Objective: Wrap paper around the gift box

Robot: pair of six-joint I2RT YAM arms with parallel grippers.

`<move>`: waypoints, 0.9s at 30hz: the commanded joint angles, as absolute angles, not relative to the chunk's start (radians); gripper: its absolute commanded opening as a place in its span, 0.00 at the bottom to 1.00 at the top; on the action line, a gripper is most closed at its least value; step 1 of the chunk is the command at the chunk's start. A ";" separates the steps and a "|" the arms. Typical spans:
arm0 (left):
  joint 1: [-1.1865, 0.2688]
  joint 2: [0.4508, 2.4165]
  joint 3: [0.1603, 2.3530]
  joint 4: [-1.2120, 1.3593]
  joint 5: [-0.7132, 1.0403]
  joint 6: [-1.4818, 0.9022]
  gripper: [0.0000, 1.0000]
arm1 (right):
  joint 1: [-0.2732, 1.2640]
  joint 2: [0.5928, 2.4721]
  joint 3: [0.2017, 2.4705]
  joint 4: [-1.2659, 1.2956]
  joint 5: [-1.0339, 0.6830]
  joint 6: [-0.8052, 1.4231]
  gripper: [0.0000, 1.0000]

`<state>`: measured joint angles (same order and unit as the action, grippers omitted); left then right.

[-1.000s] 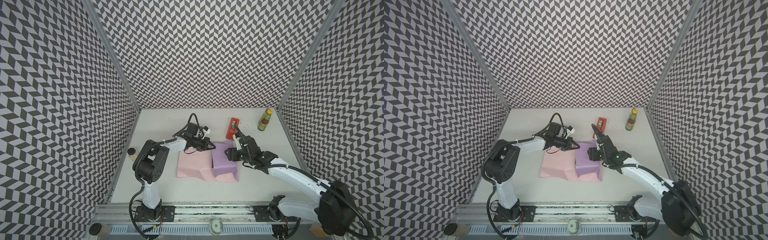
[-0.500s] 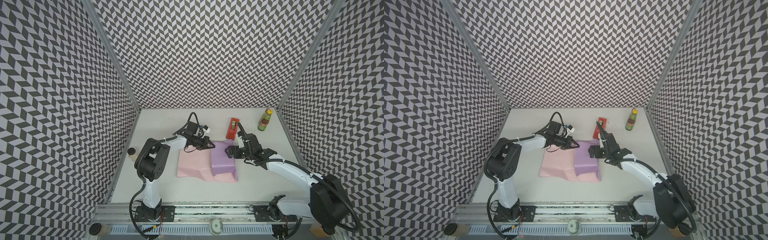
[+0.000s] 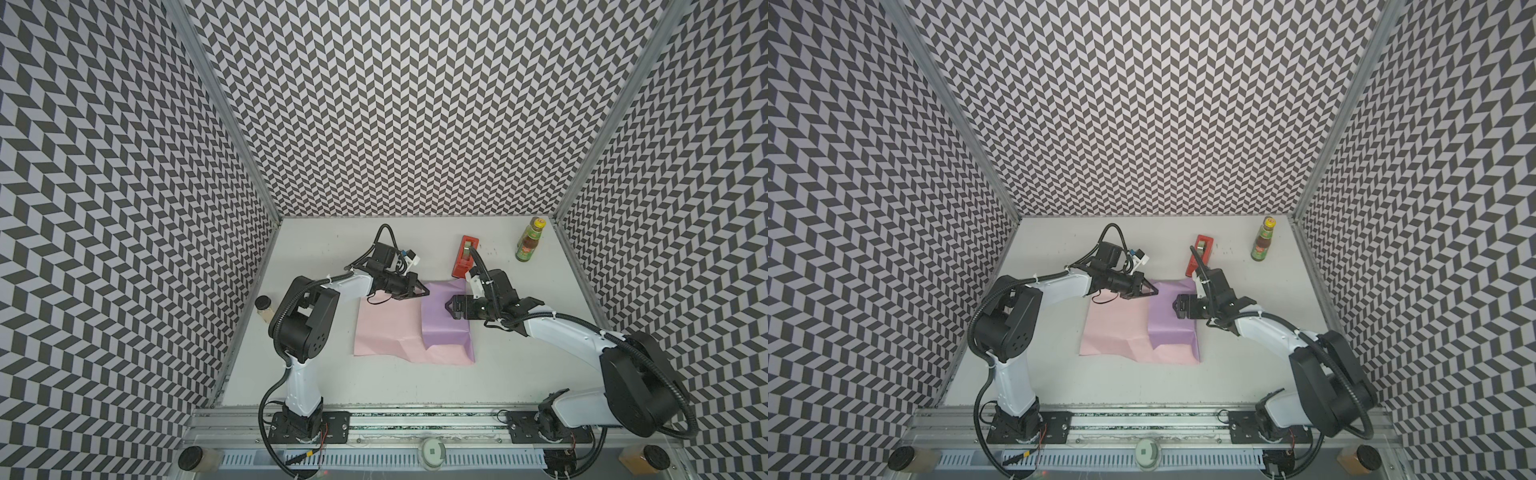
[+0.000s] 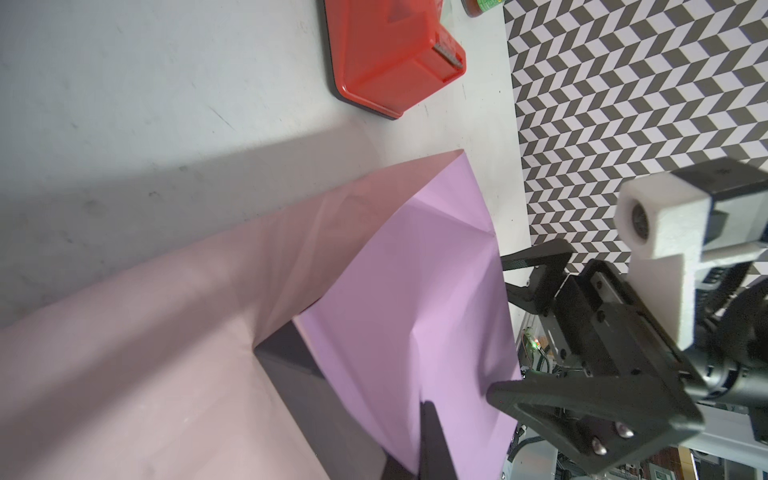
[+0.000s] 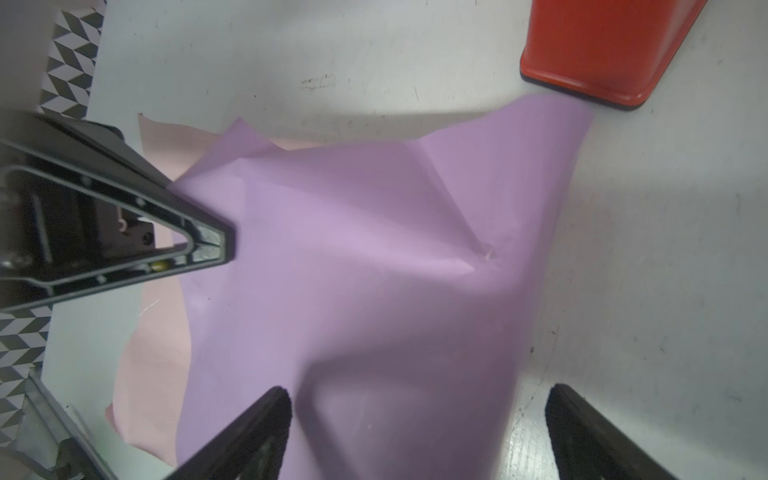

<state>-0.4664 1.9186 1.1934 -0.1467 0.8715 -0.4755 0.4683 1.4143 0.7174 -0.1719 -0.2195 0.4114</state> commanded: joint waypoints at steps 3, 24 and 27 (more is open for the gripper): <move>-0.455 1.923 1.189 -0.145 0.868 -0.475 0.04 | 0.466 1.435 0.674 -0.083 -0.250 0.422 0.96; -0.467 1.799 0.981 -0.015 0.851 -0.584 0.52 | 0.479 1.482 0.627 -0.029 -0.255 0.441 0.96; -0.475 1.796 0.964 0.001 0.854 -0.594 0.45 | 0.479 1.483 0.624 -0.033 -0.250 0.437 0.96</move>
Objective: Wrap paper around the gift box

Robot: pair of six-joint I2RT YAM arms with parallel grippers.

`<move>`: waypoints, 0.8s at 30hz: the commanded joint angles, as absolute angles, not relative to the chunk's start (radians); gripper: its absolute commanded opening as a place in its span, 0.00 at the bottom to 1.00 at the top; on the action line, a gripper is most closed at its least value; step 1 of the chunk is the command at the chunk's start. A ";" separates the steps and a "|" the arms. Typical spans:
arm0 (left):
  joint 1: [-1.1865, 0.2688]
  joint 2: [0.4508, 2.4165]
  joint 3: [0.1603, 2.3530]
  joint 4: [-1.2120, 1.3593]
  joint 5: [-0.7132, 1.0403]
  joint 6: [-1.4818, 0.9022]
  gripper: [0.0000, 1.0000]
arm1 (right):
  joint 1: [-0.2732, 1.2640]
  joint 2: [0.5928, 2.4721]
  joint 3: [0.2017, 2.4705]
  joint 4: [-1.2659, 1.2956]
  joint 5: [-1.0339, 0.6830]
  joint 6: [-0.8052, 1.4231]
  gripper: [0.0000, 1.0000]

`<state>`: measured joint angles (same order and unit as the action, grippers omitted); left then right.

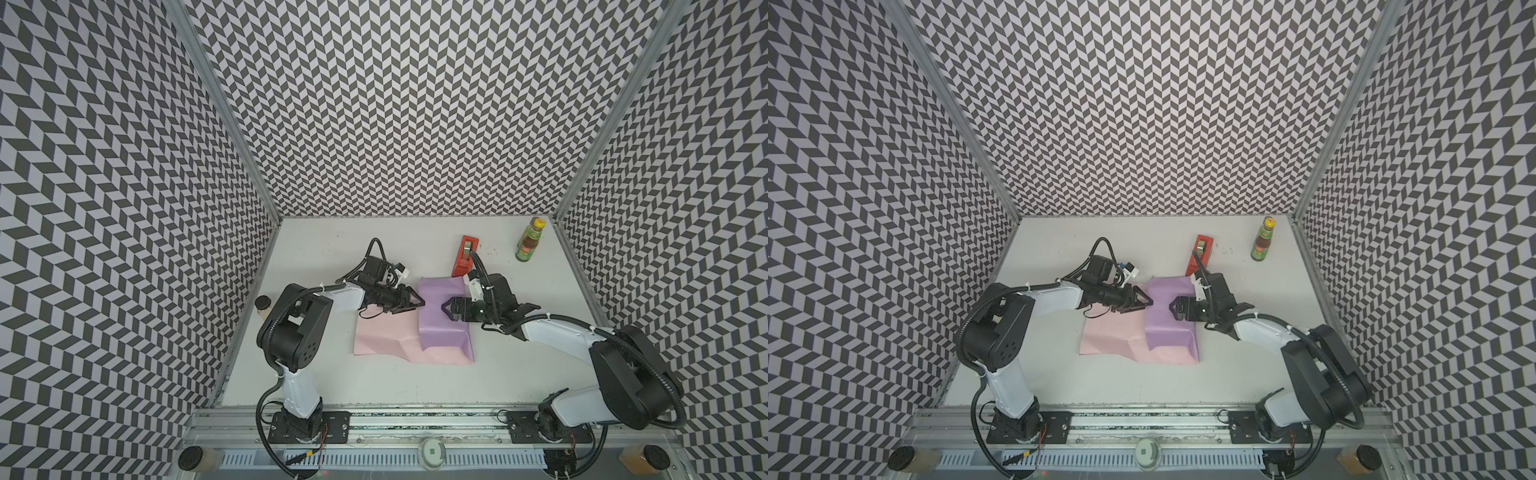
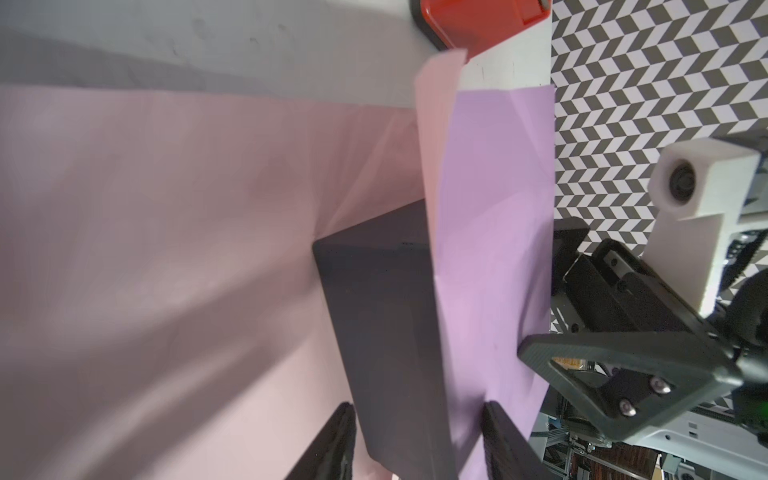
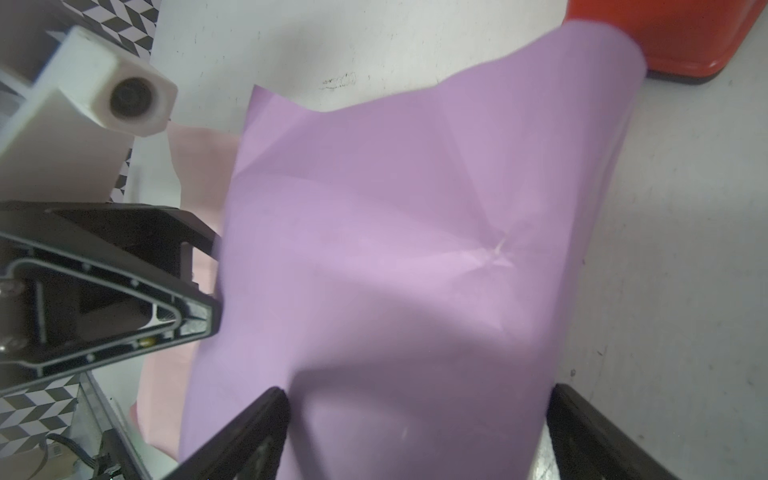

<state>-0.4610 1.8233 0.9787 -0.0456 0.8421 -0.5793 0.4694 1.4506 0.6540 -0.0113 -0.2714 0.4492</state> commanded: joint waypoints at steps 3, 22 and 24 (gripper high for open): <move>-0.475 1.791 0.956 0.007 0.855 -0.597 0.34 | 0.479 1.483 0.626 -0.035 -0.247 0.435 0.96; -0.471 1.744 0.895 0.105 0.929 -0.678 0.35 | 0.480 1.483 0.620 -0.043 -0.238 0.433 0.96; -0.475 1.749 0.894 0.106 0.930 -0.678 0.31 | 0.480 1.480 0.616 -0.044 -0.238 0.434 0.95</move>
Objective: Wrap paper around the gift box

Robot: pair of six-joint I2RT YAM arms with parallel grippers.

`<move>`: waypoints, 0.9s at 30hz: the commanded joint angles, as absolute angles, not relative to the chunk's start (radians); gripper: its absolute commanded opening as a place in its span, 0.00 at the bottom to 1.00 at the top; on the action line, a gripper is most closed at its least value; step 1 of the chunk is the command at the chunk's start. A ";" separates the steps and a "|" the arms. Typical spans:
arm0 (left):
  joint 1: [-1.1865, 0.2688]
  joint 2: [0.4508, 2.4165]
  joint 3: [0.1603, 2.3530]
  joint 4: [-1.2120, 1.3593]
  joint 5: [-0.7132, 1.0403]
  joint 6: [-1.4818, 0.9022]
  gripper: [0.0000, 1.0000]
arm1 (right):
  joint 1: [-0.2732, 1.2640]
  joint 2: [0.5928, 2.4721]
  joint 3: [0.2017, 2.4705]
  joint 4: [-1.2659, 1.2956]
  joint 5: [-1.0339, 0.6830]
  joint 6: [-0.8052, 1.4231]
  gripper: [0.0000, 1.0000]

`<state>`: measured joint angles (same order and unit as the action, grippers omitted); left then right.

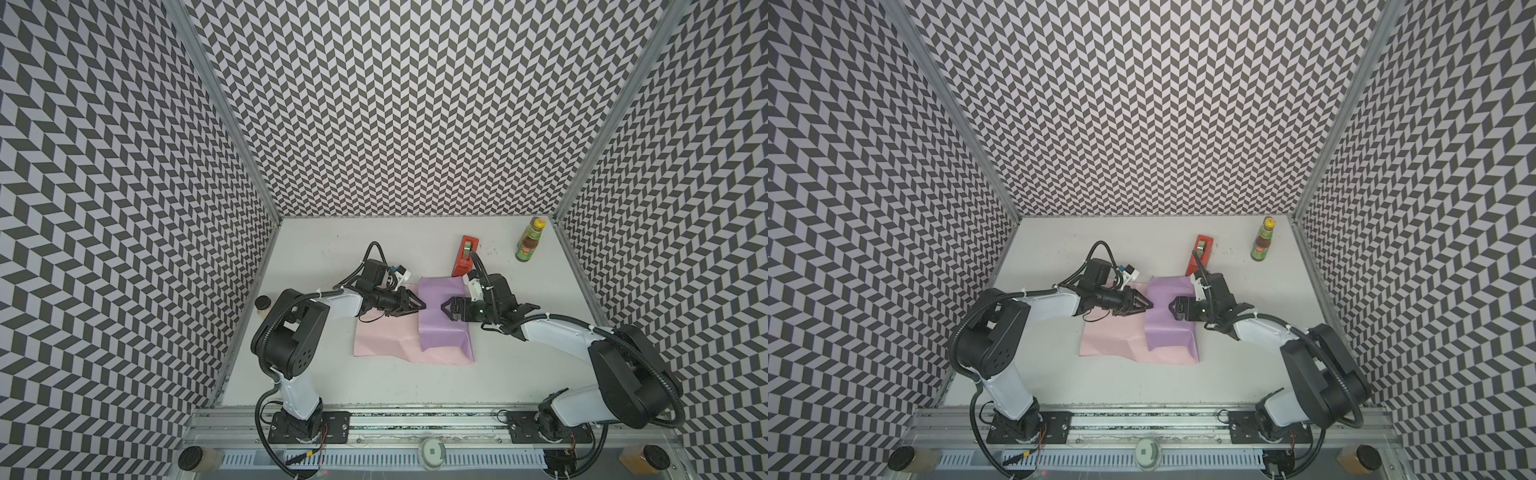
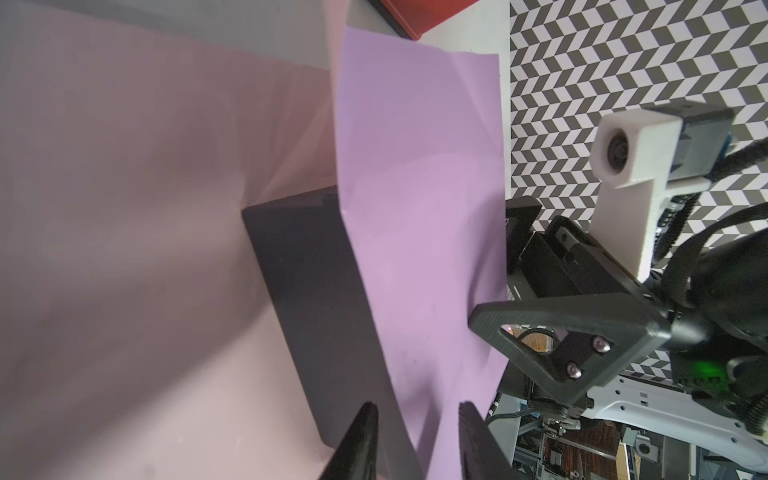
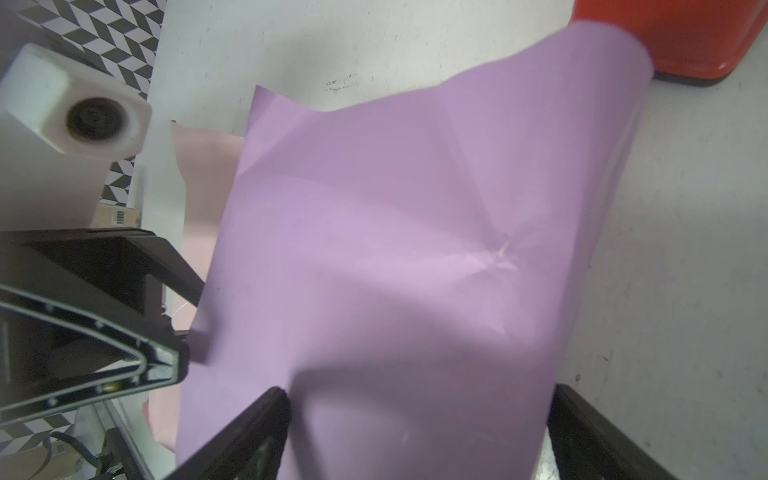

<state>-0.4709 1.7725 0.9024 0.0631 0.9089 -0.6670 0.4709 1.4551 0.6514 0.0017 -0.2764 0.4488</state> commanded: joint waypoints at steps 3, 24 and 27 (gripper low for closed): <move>-0.481 1.758 0.896 0.103 0.925 -0.669 0.26 | 0.480 1.477 0.616 -0.043 -0.238 0.436 0.95; -0.459 1.786 0.885 0.088 0.919 -0.632 0.00 | 0.456 1.412 0.678 -0.113 -0.273 0.419 0.97; -0.458 1.790 0.884 0.086 0.916 -0.626 0.00 | 0.443 1.408 0.683 -0.107 -0.314 0.423 0.97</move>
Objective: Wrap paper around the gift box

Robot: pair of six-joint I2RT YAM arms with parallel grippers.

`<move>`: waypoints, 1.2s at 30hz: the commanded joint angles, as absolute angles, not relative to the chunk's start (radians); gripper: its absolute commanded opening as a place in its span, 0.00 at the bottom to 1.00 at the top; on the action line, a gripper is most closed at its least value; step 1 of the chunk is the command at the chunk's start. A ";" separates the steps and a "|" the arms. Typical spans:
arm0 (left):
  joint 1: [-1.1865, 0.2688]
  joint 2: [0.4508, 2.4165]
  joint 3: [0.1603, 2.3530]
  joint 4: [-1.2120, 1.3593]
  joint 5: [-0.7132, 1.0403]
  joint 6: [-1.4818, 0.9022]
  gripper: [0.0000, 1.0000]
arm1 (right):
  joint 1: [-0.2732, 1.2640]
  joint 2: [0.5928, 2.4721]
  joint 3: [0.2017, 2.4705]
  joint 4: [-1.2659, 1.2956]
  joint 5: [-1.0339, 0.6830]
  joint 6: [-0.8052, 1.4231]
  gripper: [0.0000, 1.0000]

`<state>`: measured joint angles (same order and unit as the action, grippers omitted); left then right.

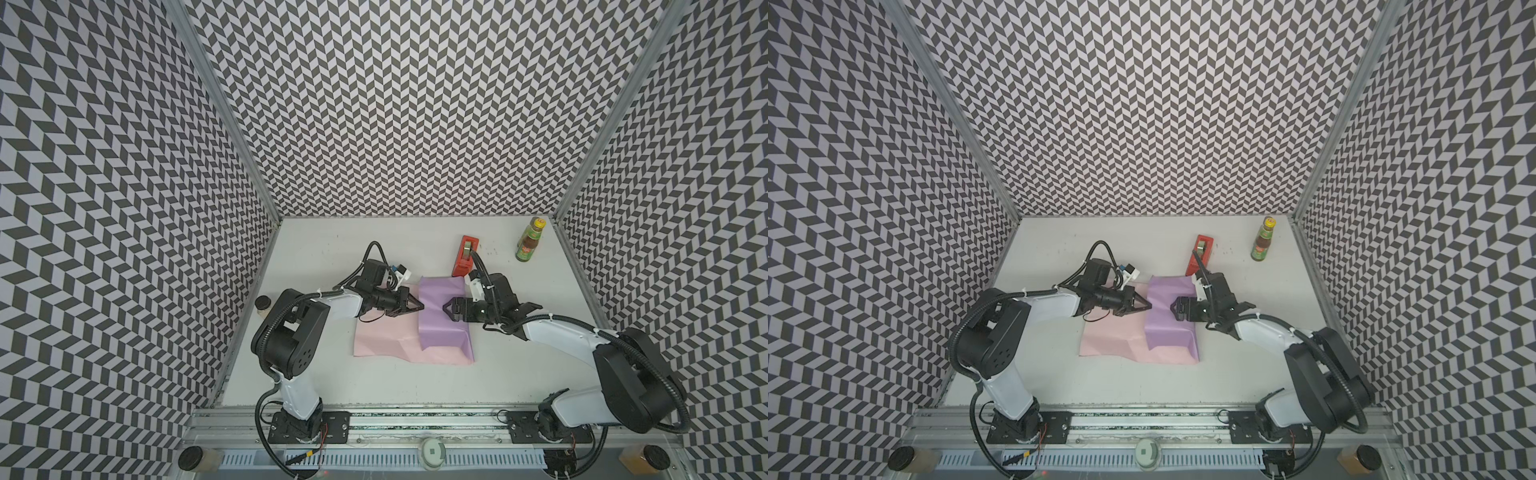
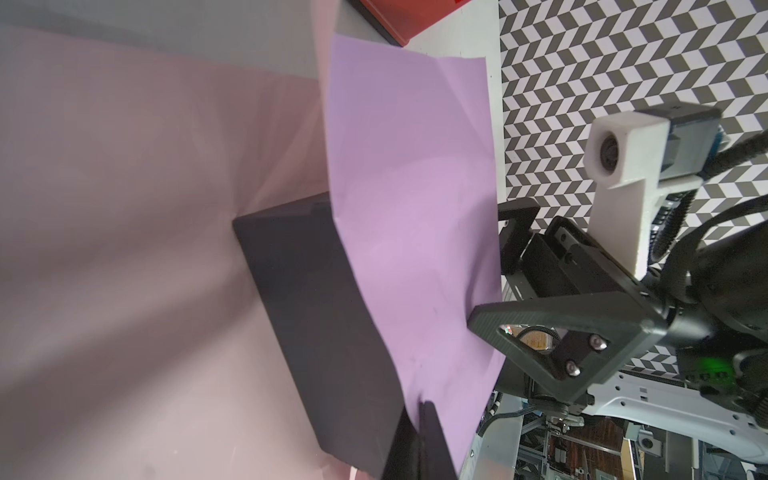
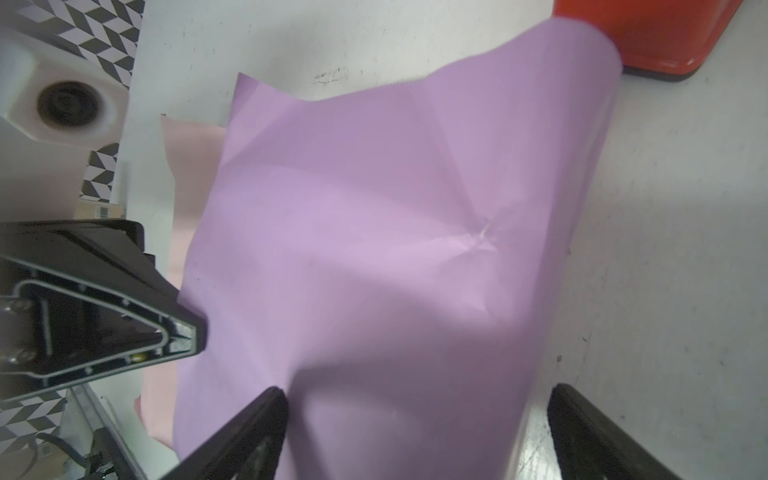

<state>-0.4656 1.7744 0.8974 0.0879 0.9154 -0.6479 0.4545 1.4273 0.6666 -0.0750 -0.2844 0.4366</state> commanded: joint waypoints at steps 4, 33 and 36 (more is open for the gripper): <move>-0.458 1.796 0.882 0.084 0.906 -0.620 0.00 | 0.437 1.420 0.686 -0.091 -0.354 0.429 0.91; -0.433 1.774 0.898 0.037 0.842 -0.596 0.03 | 0.448 1.536 0.596 -0.057 -0.295 0.446 0.80; -0.433 1.767 0.900 0.038 0.839 -0.597 0.01 | 0.449 1.533 0.597 -0.068 -0.287 0.444 0.83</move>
